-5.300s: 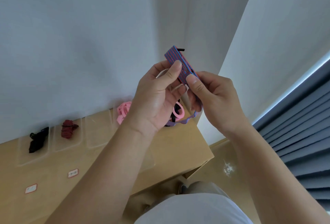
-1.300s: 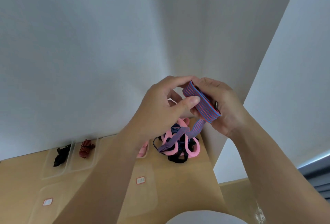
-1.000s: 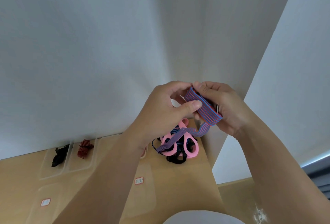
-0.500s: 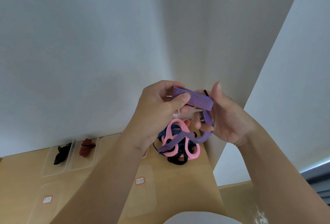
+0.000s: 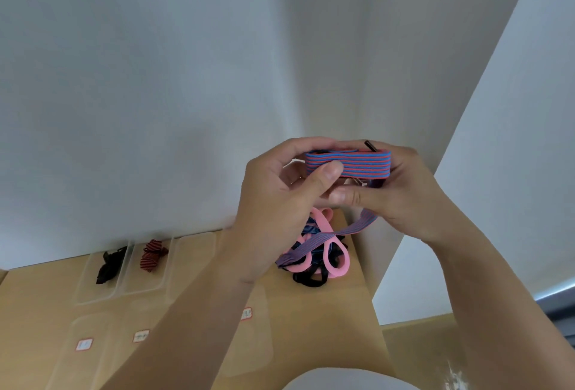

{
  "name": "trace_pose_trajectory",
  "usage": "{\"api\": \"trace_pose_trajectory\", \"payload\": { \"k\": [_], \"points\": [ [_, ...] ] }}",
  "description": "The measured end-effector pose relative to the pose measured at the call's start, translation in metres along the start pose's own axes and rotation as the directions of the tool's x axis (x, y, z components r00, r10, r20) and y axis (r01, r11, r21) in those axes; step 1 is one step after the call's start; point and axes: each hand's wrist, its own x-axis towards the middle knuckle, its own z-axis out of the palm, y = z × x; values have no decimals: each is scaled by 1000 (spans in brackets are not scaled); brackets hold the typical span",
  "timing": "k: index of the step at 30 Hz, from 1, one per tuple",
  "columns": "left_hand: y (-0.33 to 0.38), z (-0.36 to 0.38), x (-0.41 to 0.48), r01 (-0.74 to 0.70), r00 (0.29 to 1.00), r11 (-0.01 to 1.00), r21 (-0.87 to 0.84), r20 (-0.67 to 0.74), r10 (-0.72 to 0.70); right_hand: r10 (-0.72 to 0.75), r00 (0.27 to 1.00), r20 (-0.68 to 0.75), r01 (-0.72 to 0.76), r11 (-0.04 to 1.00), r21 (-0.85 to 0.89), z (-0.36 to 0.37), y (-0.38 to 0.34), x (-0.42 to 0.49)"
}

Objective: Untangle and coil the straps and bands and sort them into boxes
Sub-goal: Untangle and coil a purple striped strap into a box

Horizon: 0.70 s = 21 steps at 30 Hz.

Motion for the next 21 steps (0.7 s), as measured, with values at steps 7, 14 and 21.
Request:
{"api": "trace_pose_trajectory", "payload": {
  "k": [7,14,21],
  "points": [
    [-7,16,-5,-122,958,992,-28,-265,110,18,975,-223,-49,990,-133,22,5,-3],
    [-27,14,4,-132,896,989,59,-421,145,-216,899,-381,-87,765,-638,54,25,-6],
    [-38,-2,13,-246,849,864,438,-332,410,-398,877,-271,-1,561,-828,50,32,0]
  ]
}}
